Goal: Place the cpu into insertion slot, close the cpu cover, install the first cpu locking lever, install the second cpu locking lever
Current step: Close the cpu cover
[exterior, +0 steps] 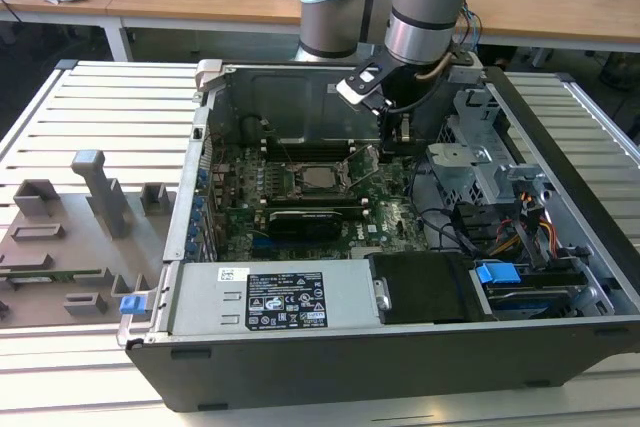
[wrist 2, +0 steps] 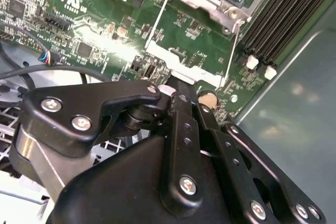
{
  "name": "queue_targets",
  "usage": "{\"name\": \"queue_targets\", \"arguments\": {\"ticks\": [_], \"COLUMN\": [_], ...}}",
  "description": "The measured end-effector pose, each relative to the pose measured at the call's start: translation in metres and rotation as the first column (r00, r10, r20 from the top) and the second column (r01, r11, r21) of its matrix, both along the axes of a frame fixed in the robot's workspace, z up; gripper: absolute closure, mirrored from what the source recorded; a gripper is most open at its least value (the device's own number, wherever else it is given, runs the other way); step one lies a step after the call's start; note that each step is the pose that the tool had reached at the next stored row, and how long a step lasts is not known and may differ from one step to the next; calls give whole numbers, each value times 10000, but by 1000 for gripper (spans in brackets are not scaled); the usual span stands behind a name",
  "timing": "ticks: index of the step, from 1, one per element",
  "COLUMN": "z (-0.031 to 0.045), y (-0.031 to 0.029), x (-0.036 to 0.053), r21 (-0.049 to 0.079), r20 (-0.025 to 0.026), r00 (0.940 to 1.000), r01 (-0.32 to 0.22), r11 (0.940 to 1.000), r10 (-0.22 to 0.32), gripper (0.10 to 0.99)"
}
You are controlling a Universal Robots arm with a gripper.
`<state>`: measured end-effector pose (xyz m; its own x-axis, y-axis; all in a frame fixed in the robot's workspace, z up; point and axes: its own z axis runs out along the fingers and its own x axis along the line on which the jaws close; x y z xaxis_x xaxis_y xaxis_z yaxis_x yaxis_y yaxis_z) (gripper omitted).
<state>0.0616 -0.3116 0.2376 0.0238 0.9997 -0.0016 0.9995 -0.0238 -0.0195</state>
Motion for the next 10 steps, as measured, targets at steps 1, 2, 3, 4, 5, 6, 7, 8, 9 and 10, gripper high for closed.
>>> {"name": "queue_targets", "arguments": {"ticks": [1, 2, 3, 4, 5, 6, 7, 8, 9, 10], "z": [1, 3, 9, 26, 47, 59, 76, 86, 94, 103], "y": [0, 0, 0, 0, 0, 0, 0, 0, 1, 0], "x": [-8, -22, -28, -28, -33, -43, -49, -51, -55, -61], "r21": [0, 1, 1, 1, 2, 1, 1, 1, 1, 1], "r20": [4, 13, 17, 19, 21, 30, 37, 39, 41, 46], "r00": [10000, 10000, 10000, 10000, 10000, 10000, 10000, 10000, 10000, 10000], "r01": [0, -1, -1, -3, 1, -1, 0, -1, -1, 0], "r11": [10000, 10000, 10000, 10000, 10000, 10000, 10000, 10000, 10000, 10000], "r10": [0, 1, 1, 3, -1, 1, 0, 1, 1, 0], "gripper": [980, 980, 980, 980, 980, 980, 980, 980, 980, 980]}}
